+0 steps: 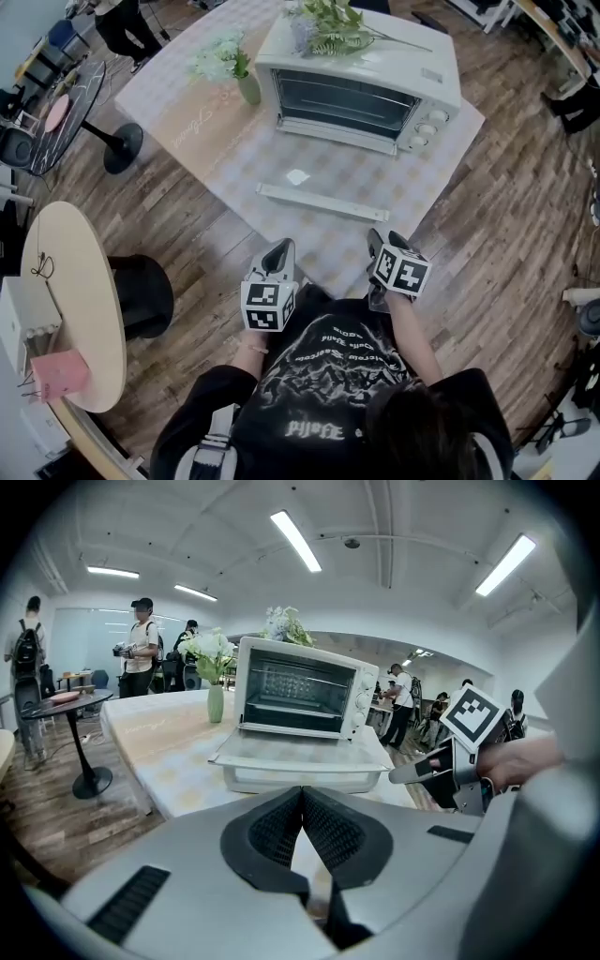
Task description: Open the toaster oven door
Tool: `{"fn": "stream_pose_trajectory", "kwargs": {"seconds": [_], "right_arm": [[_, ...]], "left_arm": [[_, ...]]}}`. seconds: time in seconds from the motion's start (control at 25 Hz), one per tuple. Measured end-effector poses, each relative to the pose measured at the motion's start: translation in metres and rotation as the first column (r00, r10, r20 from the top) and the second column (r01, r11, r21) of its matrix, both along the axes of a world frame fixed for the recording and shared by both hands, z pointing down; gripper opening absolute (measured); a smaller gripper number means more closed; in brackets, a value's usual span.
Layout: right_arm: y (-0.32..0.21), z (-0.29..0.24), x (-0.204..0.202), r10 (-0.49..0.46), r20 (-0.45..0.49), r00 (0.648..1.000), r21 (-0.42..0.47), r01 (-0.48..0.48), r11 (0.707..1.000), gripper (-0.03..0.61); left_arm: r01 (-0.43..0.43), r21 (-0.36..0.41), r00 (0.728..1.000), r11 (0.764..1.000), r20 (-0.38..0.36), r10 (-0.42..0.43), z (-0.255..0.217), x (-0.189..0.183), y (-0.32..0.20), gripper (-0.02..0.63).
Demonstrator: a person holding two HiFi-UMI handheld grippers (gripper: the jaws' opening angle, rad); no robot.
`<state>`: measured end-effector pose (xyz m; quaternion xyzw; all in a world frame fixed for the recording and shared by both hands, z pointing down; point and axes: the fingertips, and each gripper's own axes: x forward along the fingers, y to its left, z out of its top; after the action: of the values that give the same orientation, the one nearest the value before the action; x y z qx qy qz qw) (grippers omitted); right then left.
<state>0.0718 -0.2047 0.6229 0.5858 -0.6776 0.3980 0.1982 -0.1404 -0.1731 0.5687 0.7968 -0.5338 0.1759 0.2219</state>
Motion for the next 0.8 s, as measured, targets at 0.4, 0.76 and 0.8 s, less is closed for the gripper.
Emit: {"fn": "stream_pose_trajectory", "kwargs": {"seconds": [0.4, 0.76, 0.8], "right_arm": [[-0.008, -0.11, 0.035, -0.043, -0.08, 0.996, 0.384, 0.07, 0.921, 0.236], [0.006, -0.166, 0.033, -0.071, -0.166, 0.984, 0.554, 0.152, 0.819, 0.236], [0.008, -0.166, 0.032, -0.078, -0.165, 0.983, 0.552, 0.158, 0.819, 0.235]], "left_arm": [[-0.057, 0.12, 0.997, 0.991, -0.036, 0.061, -0.052, 0.031, -0.019, 0.02], [-0.096, 0.231, 0.994, 0.968, -0.036, 0.107, -0.097, 0.052, -0.029, 0.02], [-0.097, 0.23, 0.993, 0.968, -0.038, 0.108, -0.096, 0.054, -0.029, 0.02]]}}
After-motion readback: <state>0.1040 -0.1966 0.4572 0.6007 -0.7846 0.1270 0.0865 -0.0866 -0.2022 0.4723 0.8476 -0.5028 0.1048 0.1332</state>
